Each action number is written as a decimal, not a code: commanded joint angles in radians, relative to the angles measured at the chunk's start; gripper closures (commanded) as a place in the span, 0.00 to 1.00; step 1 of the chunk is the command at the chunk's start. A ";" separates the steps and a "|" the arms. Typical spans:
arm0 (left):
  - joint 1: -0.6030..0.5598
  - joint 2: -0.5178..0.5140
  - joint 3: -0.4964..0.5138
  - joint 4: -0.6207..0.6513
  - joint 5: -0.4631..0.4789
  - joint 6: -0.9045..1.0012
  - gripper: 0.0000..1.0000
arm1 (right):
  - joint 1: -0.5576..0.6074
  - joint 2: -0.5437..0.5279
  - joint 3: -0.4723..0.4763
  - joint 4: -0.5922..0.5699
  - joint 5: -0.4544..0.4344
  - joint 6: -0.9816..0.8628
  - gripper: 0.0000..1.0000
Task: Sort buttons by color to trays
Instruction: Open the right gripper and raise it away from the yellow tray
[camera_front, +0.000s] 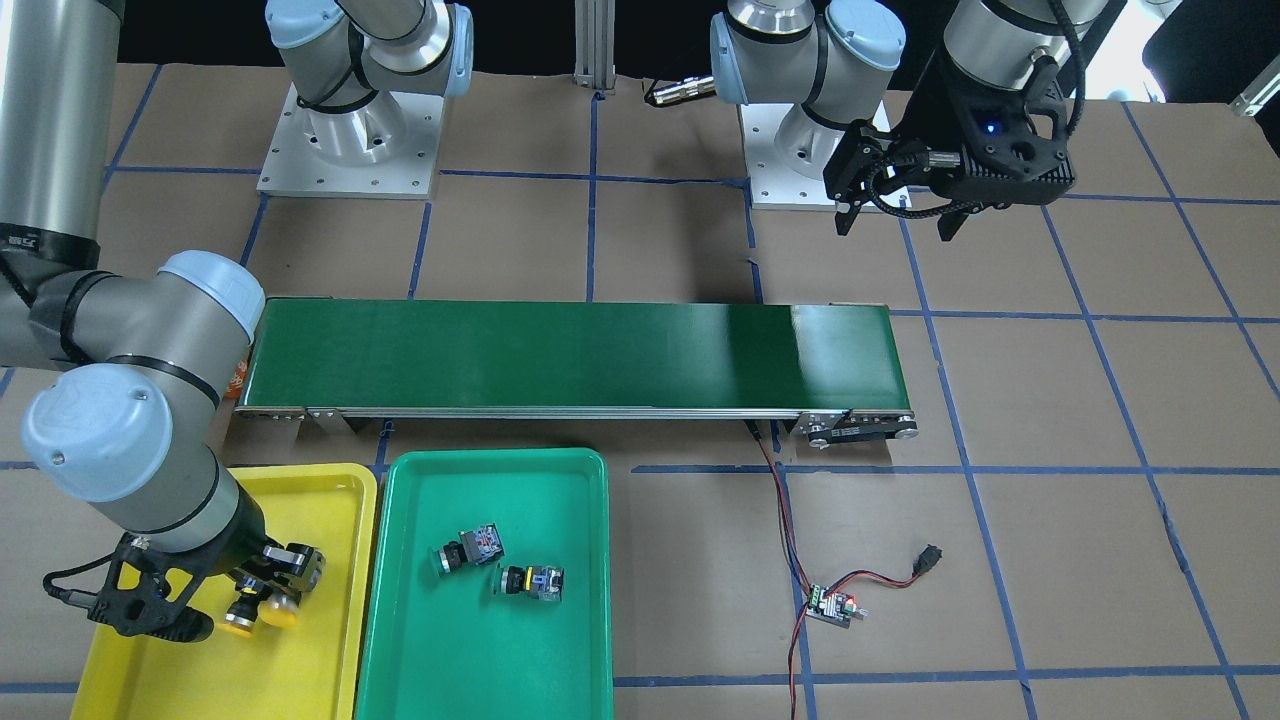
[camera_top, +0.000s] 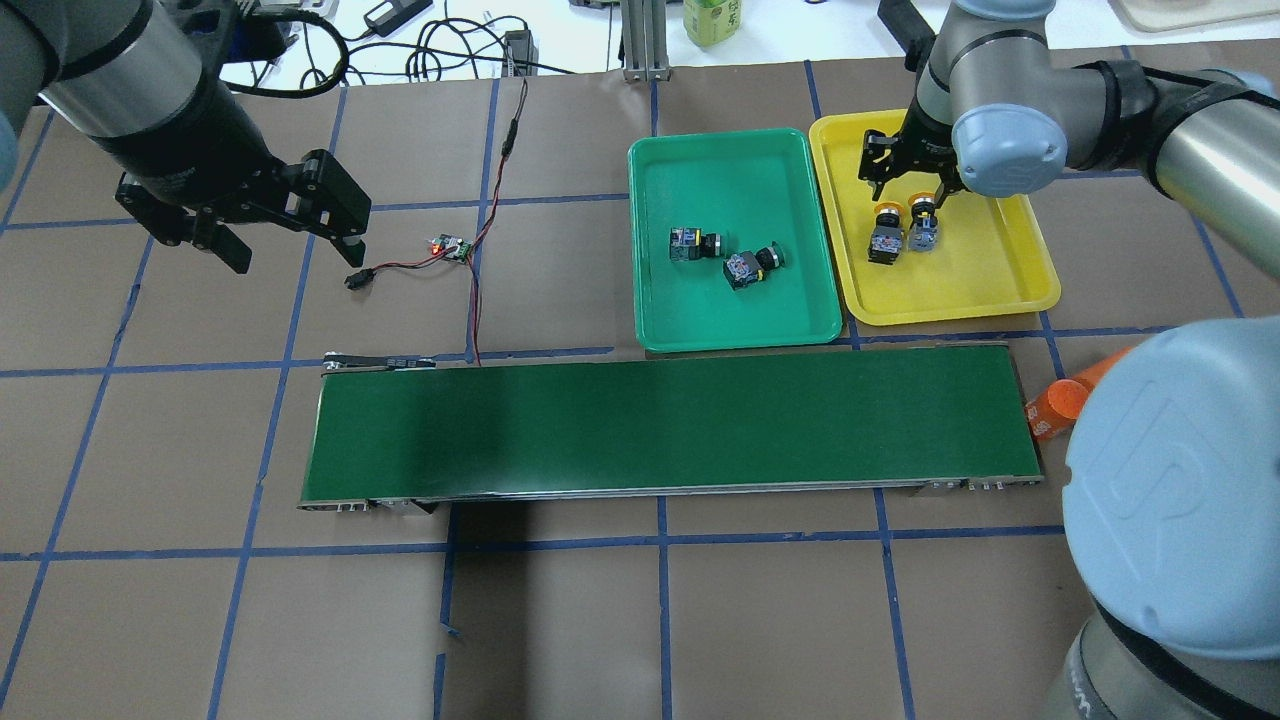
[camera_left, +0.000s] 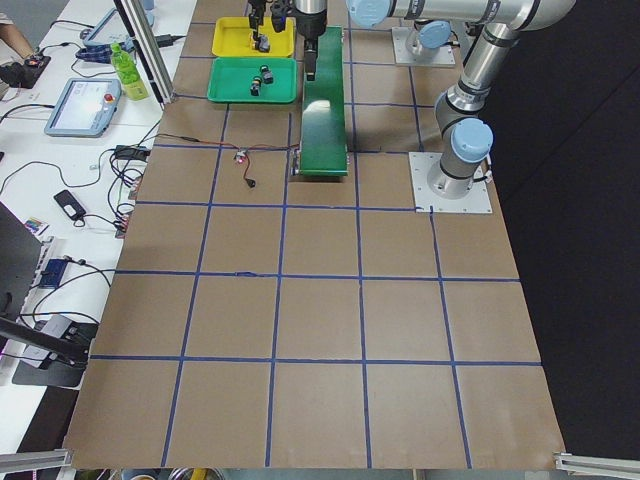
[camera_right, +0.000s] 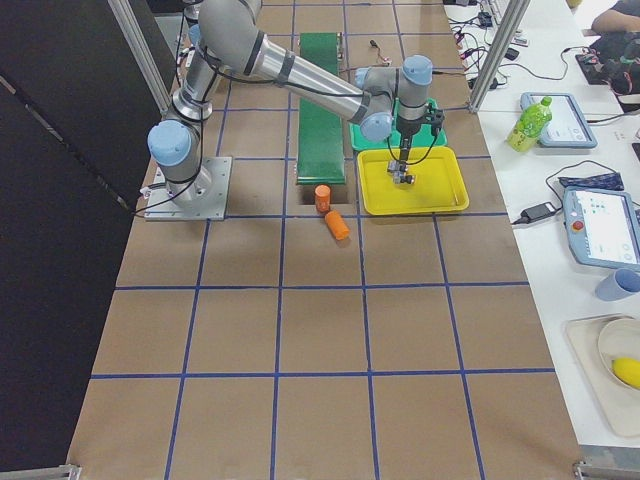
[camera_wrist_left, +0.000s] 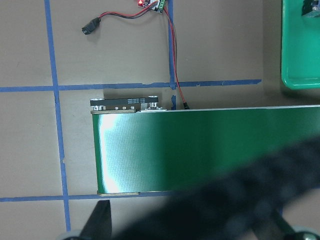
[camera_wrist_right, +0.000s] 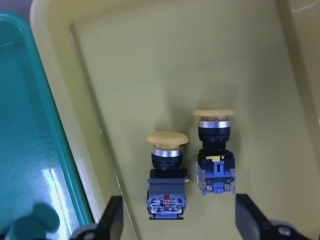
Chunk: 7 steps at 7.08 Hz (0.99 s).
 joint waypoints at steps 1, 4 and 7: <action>0.000 0.000 -0.002 0.000 0.000 0.002 0.00 | 0.009 -0.151 0.004 0.165 0.007 0.000 0.00; 0.000 0.000 -0.002 0.000 0.000 0.002 0.00 | 0.114 -0.429 0.033 0.538 -0.002 0.003 0.00; 0.000 0.001 -0.002 0.000 0.000 0.002 0.00 | 0.136 -0.572 0.067 0.656 0.004 0.000 0.00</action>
